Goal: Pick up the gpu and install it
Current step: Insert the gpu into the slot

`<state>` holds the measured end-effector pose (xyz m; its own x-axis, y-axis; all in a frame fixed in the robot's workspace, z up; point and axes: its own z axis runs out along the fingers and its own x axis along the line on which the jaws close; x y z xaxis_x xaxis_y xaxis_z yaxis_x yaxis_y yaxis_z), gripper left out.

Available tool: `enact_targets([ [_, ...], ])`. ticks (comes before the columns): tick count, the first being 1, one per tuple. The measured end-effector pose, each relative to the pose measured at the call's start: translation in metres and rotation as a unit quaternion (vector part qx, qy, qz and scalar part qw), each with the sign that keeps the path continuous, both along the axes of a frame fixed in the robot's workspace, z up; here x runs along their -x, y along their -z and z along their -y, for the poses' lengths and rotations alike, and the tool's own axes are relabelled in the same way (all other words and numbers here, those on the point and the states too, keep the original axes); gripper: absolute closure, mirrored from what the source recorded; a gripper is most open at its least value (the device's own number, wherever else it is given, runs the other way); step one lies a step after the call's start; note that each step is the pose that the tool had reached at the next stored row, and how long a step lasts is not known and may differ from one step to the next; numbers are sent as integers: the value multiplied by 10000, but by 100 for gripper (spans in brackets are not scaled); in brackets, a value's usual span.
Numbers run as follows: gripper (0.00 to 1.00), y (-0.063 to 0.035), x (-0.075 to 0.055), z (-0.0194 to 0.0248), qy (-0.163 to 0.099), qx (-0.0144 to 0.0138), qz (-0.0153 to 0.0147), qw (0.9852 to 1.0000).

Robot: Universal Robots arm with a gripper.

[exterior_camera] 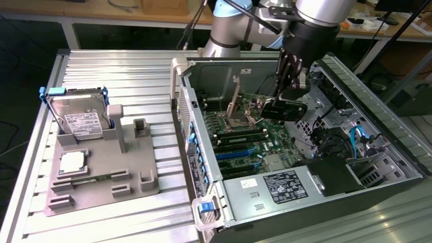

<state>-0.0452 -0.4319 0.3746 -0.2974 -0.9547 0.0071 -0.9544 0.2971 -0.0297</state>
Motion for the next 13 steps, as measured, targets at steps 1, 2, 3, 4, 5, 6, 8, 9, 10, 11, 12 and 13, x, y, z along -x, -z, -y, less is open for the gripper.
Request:
enact_targets([
  [1,73,18,-1,0,-78,0,0,10000],
  [2,73,37,-1,0,-164,0,0,9999],
  [3,73,54,-1,0,-242,1,0,9997],
  [4,73,72,-1,0,-326,1,0,9995],
  [5,73,92,-1,0,-414,1,0,9991],
  [6,73,109,-2,0,-493,0,0,9988],
  [8,73,147,-2,0,-666,0,0,9978],
  [9,73,164,-2,0,-745,0,0,9972],
  [10,73,183,-2,0,-831,0,0,9965],
  [11,73,205,-2,0,-914,0,-1,9958],
  [12,73,221,-2,1,-966,0,-4,9953],
  [13,73,238,-3,6,-1006,-1,-10,9949],
])
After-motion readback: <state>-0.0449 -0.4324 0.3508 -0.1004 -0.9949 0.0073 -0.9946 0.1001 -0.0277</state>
